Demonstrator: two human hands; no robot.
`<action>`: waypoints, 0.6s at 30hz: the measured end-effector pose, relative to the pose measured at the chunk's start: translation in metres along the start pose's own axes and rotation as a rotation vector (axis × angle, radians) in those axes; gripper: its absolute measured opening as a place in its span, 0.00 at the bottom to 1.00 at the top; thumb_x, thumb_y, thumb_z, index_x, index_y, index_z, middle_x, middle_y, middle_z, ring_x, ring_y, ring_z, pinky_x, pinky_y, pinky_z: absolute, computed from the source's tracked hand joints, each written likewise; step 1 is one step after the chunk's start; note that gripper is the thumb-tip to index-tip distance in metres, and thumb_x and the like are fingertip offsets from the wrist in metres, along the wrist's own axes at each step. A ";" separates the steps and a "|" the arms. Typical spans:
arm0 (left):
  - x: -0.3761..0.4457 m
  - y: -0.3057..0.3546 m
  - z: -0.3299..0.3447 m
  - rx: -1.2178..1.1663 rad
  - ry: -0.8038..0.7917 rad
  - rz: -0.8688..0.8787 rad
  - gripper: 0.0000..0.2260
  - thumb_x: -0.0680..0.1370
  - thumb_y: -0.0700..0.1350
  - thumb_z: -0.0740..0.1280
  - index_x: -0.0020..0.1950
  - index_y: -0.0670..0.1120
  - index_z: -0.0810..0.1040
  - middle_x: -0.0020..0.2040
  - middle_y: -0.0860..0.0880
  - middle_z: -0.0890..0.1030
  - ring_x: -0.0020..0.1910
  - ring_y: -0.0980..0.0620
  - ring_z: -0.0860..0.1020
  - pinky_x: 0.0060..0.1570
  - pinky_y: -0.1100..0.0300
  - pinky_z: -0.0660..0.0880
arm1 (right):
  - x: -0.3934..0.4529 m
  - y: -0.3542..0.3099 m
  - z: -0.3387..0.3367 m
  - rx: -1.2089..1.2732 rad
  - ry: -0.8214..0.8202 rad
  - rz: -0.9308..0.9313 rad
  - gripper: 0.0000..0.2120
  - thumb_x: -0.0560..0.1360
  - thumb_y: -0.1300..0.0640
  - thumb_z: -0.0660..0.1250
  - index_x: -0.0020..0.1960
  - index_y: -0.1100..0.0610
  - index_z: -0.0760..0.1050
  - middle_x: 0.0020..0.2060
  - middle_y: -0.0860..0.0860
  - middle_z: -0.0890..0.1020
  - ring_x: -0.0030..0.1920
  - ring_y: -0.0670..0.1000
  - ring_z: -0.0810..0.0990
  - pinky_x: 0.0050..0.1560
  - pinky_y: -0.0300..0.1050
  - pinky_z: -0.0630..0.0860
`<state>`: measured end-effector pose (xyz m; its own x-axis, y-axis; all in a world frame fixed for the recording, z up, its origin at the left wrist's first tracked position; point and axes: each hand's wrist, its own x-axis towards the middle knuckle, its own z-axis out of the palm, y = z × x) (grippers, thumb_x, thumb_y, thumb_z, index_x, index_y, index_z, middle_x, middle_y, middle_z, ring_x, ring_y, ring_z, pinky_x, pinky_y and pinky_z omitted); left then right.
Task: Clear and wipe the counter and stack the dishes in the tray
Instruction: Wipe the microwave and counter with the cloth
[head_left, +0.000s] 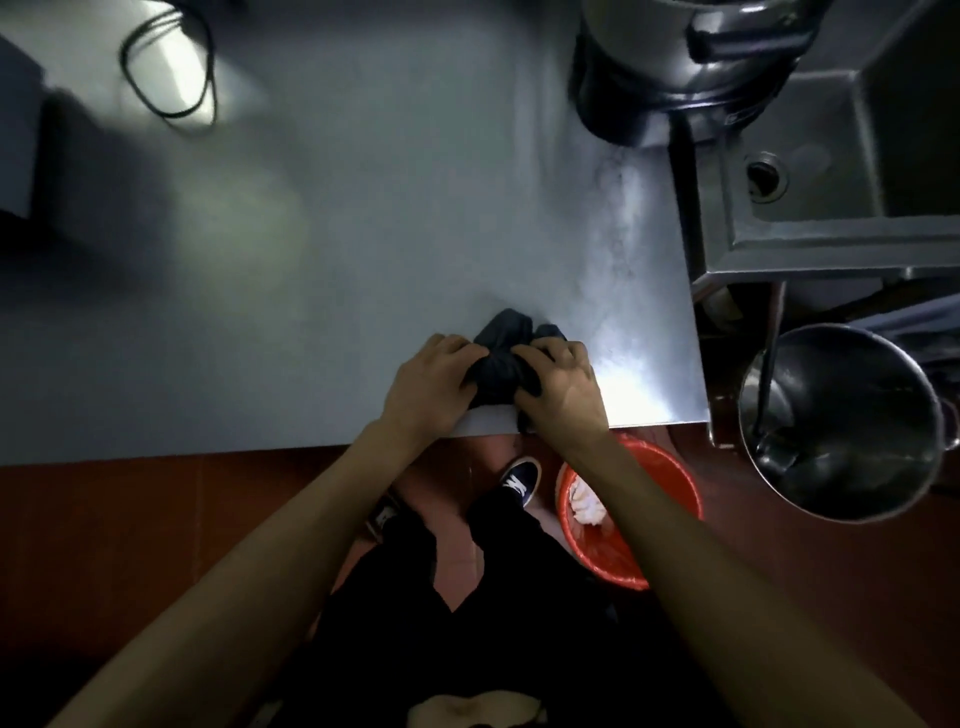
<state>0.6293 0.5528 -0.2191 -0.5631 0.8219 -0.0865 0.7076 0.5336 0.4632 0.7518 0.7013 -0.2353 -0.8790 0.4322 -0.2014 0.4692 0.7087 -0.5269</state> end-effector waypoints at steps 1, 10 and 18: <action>-0.004 -0.006 -0.009 0.007 0.025 0.004 0.16 0.71 0.38 0.69 0.58 0.44 0.79 0.53 0.46 0.80 0.54 0.43 0.76 0.42 0.48 0.79 | 0.002 -0.010 0.001 -0.007 0.013 -0.032 0.26 0.68 0.58 0.72 0.66 0.55 0.76 0.61 0.56 0.77 0.59 0.64 0.71 0.56 0.58 0.74; -0.061 -0.062 -0.096 0.017 0.245 -0.069 0.17 0.71 0.38 0.70 0.59 0.46 0.79 0.56 0.47 0.79 0.56 0.45 0.75 0.45 0.48 0.79 | 0.015 -0.126 0.003 -0.069 0.128 -0.261 0.25 0.72 0.57 0.71 0.69 0.55 0.74 0.63 0.56 0.77 0.62 0.62 0.70 0.58 0.56 0.72; -0.147 -0.126 -0.176 -0.038 0.473 -0.128 0.17 0.71 0.40 0.67 0.59 0.47 0.79 0.54 0.51 0.78 0.54 0.49 0.74 0.46 0.53 0.77 | -0.001 -0.258 0.024 -0.035 0.196 -0.386 0.24 0.72 0.57 0.72 0.68 0.56 0.76 0.64 0.55 0.77 0.63 0.59 0.69 0.58 0.54 0.75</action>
<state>0.5482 0.3294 -0.1096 -0.7830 0.5645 0.2613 0.6089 0.6097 0.5074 0.6294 0.5050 -0.1191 -0.9593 0.2273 0.1675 0.1149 0.8561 -0.5038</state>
